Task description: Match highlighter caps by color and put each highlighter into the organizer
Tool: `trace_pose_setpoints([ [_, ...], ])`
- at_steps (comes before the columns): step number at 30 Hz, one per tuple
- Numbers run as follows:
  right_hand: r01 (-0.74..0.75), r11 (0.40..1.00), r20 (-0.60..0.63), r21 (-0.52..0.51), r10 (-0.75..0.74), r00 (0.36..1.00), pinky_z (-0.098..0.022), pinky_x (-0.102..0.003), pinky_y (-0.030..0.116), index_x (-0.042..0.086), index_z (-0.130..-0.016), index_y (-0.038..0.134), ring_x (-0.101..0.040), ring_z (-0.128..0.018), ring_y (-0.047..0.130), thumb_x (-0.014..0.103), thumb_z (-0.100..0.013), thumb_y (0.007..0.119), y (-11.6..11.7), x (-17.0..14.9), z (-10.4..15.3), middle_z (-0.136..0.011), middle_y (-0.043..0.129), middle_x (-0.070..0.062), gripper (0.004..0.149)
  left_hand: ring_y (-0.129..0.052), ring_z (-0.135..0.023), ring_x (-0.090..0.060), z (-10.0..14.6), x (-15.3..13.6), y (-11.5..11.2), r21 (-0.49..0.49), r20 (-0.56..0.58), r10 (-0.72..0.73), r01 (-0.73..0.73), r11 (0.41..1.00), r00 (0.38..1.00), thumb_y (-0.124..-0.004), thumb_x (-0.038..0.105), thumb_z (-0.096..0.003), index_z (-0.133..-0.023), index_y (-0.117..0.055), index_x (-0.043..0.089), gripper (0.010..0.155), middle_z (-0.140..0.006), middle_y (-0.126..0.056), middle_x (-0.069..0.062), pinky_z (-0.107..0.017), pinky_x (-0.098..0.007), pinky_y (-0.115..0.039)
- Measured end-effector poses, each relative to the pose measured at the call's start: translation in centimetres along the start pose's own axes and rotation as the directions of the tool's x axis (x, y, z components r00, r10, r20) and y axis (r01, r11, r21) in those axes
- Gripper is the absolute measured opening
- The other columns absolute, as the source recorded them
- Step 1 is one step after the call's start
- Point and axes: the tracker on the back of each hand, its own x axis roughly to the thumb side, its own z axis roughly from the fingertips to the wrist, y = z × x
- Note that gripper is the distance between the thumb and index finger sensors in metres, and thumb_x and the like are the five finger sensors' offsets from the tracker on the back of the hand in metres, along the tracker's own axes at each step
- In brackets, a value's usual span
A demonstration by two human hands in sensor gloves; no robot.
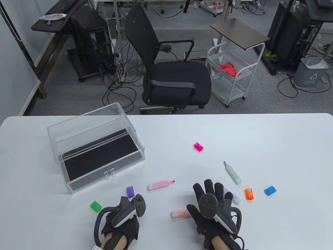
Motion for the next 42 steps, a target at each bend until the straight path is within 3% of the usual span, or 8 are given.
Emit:
trace_pose_setpoints([
  [6, -0.010, 1.000, 0.000, 0.007, 0.010, 1.000, -0.066, -0.073, 0.009, 0.040, -0.102, 0.026, -0.039, -0.102, 0.004, 0.058, -0.040, 0.066, 0.1, 0.1, -0.1, -0.113, 0.008, -0.001, 0.076, -0.099, -0.067, -0.017, 0.4, -1.3, 1.1, 0.024, 0.005, 0.113, -0.113, 0.993, 0.994, -0.077, 0.054, -0.0465, -0.097, -0.060, 0.026, 0.061, -0.082, -0.081, 0.010, -0.059, -0.043, -0.084],
  [14, -0.042, 0.999, 0.004, 0.012, 0.042, 0.999, -0.066, -0.073, 0.009, 0.040, -0.102, 0.026, -0.039, -0.102, 0.004, 0.058, -0.039, 0.066, 0.4, 0.4, 0.0, -0.113, 0.008, 0.000, 0.076, -0.104, -0.064, -0.016, 2.4, -1.9, 3.8, 0.287, -0.005, 0.118, -0.112, 0.951, 0.993, -0.076, 0.052, -0.0464, -0.097, -0.061, 0.030, 0.057, -0.082, -0.083, 0.011, -0.056, -0.041, -0.088],
  [19, -0.070, 0.998, 0.016, -0.003, 0.070, 0.997, -0.066, -0.073, 0.009, 0.040, -0.102, 0.026, -0.039, -0.102, 0.005, 0.058, -0.039, 0.066, 0.5, 0.9, 0.2, -0.113, 0.009, 0.000, 0.076, -0.108, -0.060, -0.015, 2.7, -2.1, 2.9, 0.378, 0.062, 0.163, -0.174, 0.909, 0.985, -0.077, 0.048, -0.0463, -0.097, -0.060, 0.033, 0.056, -0.082, -0.086, 0.012, -0.053, -0.040, -0.091],
  [21, -0.083, 0.997, 0.017, 0.000, 0.083, 0.996, -0.066, -0.073, 0.009, 0.040, -0.102, 0.026, -0.039, -0.103, 0.005, 0.058, -0.039, 0.066, 0.7, 1.1, 0.3, -0.113, 0.009, 0.000, 0.076, -0.107, -0.061, -0.015, 2.4, -2.4, 2.6, 0.326, 0.077, 0.173, -0.189, 0.926, 0.982, -0.077, 0.047, -0.0468, -0.098, -0.058, 0.034, 0.056, -0.082, -0.086, 0.012, -0.053, -0.040, -0.090],
  [27, -0.133, 0.991, 0.013, 0.007, 0.133, 0.991, -0.066, -0.073, 0.010, 0.041, -0.101, 0.027, -0.038, -0.103, 0.006, 0.058, -0.039, 0.067, 1.2, 1.3, 0.3, -0.113, 0.010, 0.000, 0.076, -0.104, -0.054, -0.011, 2.2, -3.1, 1.6, 0.309, 0.077, 0.165, -0.180, 0.934, 0.983, -0.075, 0.047, -0.0469, -0.098, -0.055, 0.035, 0.056, -0.078, -0.084, 0.015, -0.048, -0.036, -0.089],
  [32, -0.195, 0.981, 0.023, -0.009, 0.195, 0.980, -0.067, -0.072, 0.010, 0.041, -0.101, 0.030, -0.038, -0.104, 0.008, 0.055, -0.039, 0.070, 1.5, 1.5, 0.4, -0.113, 0.012, 0.001, 0.075, -0.100, -0.046, -0.012, 2.8, -2.6, 1.9, 0.348, 0.096, 0.167, -0.191, 0.918, 0.981, -0.077, 0.050, -0.0471, -0.094, -0.060, 0.036, 0.052, -0.070, -0.087, 0.015, -0.042, -0.034, -0.088],
  [35, -0.328, 0.944, 0.045, 0.019, 0.327, 0.944, -0.067, -0.072, 0.011, 0.042, -0.100, 0.028, -0.037, -0.104, 0.009, 0.056, -0.040, 0.069, 1.5, 1.9, 0.0, -0.112, 0.011, 0.002, 0.075, -0.100, -0.043, -0.011, 3.1, -2.5, 2.0, 0.373, 0.089, 0.154, -0.177, 0.911, 0.984, -0.077, 0.051, -0.0469, -0.092, -0.064, 0.036, 0.049, -0.066, -0.088, 0.016, -0.040, -0.033, -0.088],
  [42, -0.376, 0.923, 0.014, -0.077, 0.378, 0.926, -0.069, -0.071, 0.012, 0.044, -0.099, 0.031, -0.035, -0.104, 0.009, 0.052, -0.040, 0.072, -4.0, 0.3, -1.1, -0.112, 0.012, 0.004, 0.073, -0.101, -0.042, -0.012, 2.8, -2.5, 1.8, 0.369, 0.087, 0.158, -0.179, 0.912, 0.984, -0.075, 0.058, -0.0459, -0.091, -0.068, 0.035, 0.051, -0.063, -0.090, 0.015, -0.038, -0.034, -0.088],
])
